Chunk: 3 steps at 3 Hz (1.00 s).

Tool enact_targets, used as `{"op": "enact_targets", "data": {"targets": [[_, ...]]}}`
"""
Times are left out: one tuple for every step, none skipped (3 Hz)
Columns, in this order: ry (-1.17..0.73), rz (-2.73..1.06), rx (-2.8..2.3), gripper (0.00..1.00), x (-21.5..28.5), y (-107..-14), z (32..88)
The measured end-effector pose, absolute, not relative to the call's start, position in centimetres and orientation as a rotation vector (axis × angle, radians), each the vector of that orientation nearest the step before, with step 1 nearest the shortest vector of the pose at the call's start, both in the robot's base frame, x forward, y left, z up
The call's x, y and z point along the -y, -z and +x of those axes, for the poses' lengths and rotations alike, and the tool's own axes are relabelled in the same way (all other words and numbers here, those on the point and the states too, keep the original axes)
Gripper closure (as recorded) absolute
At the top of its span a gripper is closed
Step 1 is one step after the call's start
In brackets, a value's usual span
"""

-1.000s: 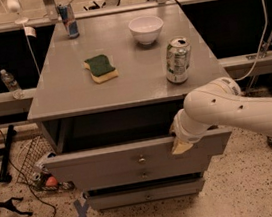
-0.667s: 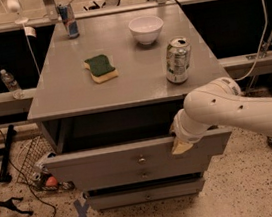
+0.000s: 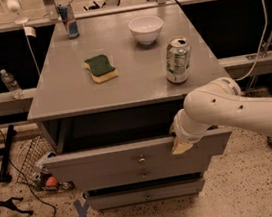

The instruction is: Open top drawer

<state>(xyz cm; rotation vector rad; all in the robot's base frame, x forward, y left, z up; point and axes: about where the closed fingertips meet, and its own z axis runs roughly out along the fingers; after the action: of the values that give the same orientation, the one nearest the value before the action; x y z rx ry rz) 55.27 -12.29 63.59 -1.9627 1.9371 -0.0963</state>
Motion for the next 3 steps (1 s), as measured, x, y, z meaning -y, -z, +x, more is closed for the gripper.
{"op": "enact_targets", "data": {"targets": [[0.096, -1.963, -1.937, 0.82, 12.28, -63.59, 55.26], [0.096, -1.963, -1.937, 0.59, 12.28, -63.58, 55.26], [0.096, -1.963, -1.937, 0.36, 12.28, -63.58, 55.26]]}}
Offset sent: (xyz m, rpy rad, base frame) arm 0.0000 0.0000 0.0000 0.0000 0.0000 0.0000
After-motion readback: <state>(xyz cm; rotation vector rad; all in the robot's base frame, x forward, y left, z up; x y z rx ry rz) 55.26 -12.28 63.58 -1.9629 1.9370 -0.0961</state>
